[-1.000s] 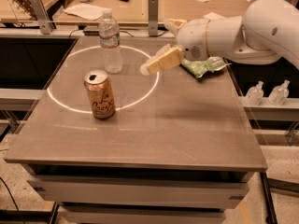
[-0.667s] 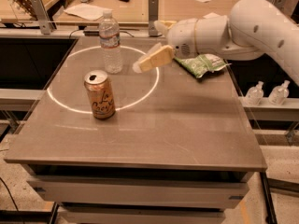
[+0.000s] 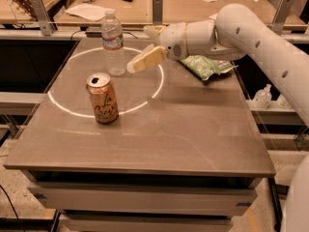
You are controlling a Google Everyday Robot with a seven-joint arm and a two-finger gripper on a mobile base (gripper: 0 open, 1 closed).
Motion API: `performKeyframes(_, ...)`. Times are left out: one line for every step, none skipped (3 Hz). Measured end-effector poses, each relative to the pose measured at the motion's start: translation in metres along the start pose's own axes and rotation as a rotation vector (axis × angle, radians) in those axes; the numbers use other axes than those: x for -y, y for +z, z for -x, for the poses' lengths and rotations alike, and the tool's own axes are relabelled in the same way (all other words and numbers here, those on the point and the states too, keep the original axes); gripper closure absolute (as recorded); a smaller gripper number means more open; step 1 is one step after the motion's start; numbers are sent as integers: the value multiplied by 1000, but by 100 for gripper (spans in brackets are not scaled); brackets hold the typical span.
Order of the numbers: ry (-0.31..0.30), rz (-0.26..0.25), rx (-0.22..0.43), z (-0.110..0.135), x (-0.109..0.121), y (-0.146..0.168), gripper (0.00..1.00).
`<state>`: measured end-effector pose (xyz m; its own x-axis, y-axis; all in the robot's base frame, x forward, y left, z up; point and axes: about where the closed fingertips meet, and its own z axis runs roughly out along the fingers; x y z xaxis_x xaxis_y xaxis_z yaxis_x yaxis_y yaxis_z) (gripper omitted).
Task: Knock water bottle over
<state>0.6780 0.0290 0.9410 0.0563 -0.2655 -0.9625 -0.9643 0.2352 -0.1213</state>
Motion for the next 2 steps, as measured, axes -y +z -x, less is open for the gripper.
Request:
performKeyframes(53,5,8,-6,8,11,0)
performKeyframes(47,10,3,-8,19,20,0)
